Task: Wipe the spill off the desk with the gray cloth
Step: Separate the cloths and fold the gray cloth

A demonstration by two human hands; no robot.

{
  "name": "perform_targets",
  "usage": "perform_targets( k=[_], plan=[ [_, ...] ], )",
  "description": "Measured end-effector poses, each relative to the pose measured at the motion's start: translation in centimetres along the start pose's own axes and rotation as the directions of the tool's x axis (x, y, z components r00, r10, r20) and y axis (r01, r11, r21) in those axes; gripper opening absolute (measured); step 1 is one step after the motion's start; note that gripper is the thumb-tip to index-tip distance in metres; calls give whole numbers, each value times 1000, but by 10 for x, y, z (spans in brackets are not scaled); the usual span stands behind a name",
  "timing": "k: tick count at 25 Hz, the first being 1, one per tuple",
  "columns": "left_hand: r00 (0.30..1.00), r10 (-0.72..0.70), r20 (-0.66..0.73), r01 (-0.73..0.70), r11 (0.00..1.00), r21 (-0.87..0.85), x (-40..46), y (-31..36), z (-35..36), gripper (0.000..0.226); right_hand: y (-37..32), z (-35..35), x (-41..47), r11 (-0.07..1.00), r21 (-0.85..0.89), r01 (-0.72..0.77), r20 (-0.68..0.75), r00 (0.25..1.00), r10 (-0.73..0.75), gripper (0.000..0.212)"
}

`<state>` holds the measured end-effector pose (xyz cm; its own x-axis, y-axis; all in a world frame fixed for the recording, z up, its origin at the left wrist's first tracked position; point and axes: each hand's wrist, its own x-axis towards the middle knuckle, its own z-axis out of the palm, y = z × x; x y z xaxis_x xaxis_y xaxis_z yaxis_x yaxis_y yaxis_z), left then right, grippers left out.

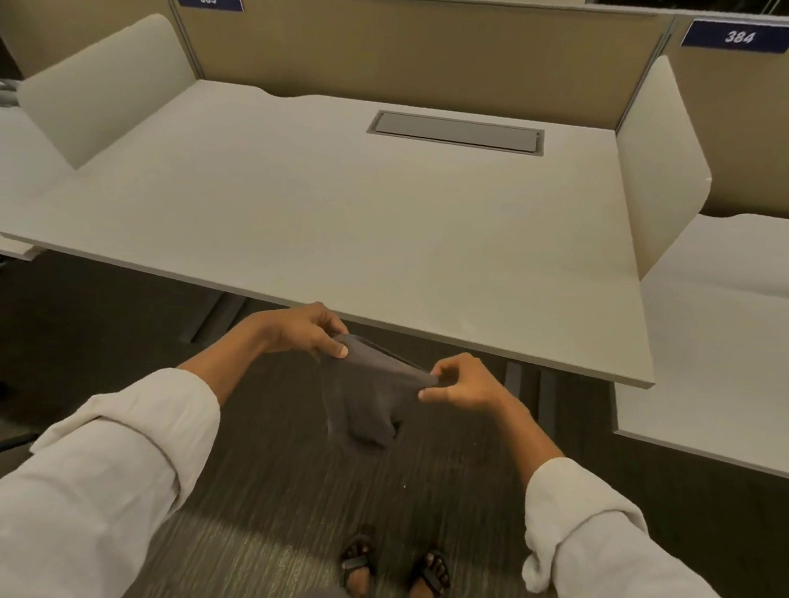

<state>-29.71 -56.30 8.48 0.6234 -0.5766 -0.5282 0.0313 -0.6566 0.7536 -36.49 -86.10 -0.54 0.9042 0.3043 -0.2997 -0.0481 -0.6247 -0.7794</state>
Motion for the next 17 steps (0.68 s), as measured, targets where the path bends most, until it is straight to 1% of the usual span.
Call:
perform_targets(
  k=[2, 5, 8, 9, 11, 14, 16, 17],
  plan=[
    [993, -29, -112, 24, 999, -43, -10, -17, 2, 14, -4, -12, -2, 994, 90, 59, -50, 997, -54, 27],
    [982, -15, -190, 2, 998, -66, -20, -33, 6, 15, -20, -19, 3, 975, 159, 153, -64, 988, -144, 29],
    [959, 42, -280, -80, 989, -128, -25, -42, 1, 17, -39, -23, 12, 961, 232, 148, -111, 986, -125, 48],
    [948, 41, -315, -99, 980, -172, -27, -45, -3, 18, -43, -25, 16, 965, 223, 140, -127, 985, -114, 48],
    [936, 28, -351, -121, 962, -244, -29, -51, -12, 24, -56, -26, 24, 985, 124, 122, -141, 984, -104, 39],
    [939, 1, -344, -130, 927, -351, -30, -59, -25, 22, -86, -26, 33, 999, -26, 44, -81, 996, -46, 37],
    [946, -11, -325, -149, 873, -464, -33, -62, -38, 18, -111, -17, 35, 999, 21, 43, -63, 997, -41, 35],
    [948, -9, -318, -163, 845, -509, -35, -61, -44, 18, -121, -10, 37, 997, 71, 40, -94, 995, -33, 35]
  ],
)
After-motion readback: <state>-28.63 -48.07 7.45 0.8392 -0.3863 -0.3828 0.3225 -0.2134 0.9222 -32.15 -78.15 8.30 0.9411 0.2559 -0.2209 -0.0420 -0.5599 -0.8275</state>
